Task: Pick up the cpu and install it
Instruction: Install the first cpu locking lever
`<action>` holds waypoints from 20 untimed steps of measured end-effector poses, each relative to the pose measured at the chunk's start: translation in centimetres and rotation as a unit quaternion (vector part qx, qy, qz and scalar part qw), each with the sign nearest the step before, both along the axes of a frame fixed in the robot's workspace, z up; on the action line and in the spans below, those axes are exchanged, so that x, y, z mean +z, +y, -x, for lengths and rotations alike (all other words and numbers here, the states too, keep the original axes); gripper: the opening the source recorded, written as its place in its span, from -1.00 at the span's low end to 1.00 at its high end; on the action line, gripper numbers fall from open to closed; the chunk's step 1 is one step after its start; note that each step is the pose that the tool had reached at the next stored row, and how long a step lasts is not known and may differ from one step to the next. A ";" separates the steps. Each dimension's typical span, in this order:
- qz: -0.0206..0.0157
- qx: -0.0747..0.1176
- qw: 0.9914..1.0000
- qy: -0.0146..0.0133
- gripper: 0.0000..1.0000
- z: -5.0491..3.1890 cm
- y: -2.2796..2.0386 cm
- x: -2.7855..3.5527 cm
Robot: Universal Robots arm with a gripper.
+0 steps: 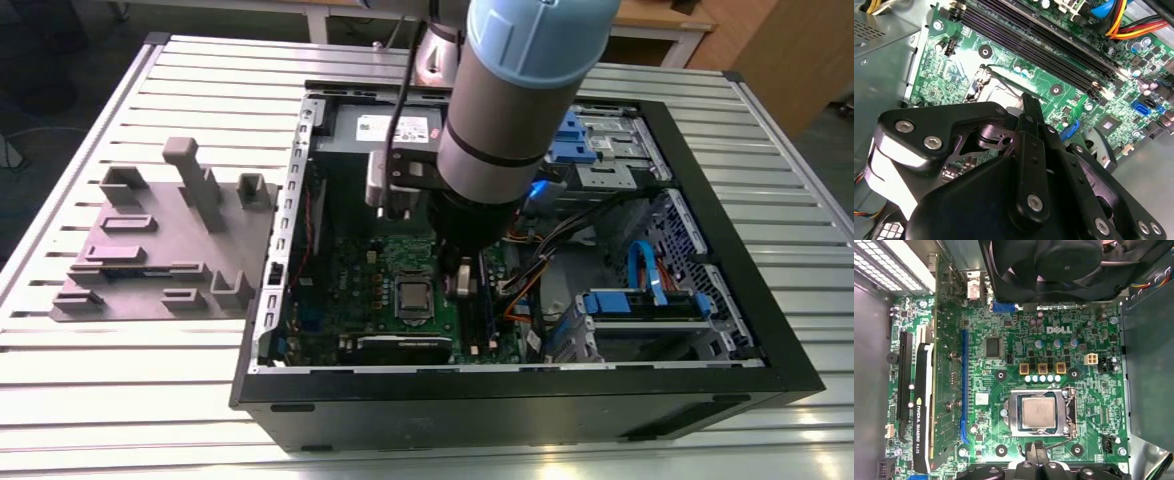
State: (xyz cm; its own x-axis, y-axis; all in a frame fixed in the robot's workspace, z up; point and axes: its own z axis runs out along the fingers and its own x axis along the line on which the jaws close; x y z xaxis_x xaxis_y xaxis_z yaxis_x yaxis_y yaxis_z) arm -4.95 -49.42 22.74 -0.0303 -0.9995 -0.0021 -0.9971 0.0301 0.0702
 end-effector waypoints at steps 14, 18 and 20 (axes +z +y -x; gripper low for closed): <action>0.007 0.008 1.000 0.000 -0.79 -0.10 -0.11 -0.78; 0.008 0.014 1.000 0.000 -0.79 -0.09 -0.15 -1.00; 0.008 0.015 1.000 0.000 -0.79 -0.09 -0.16 -1.15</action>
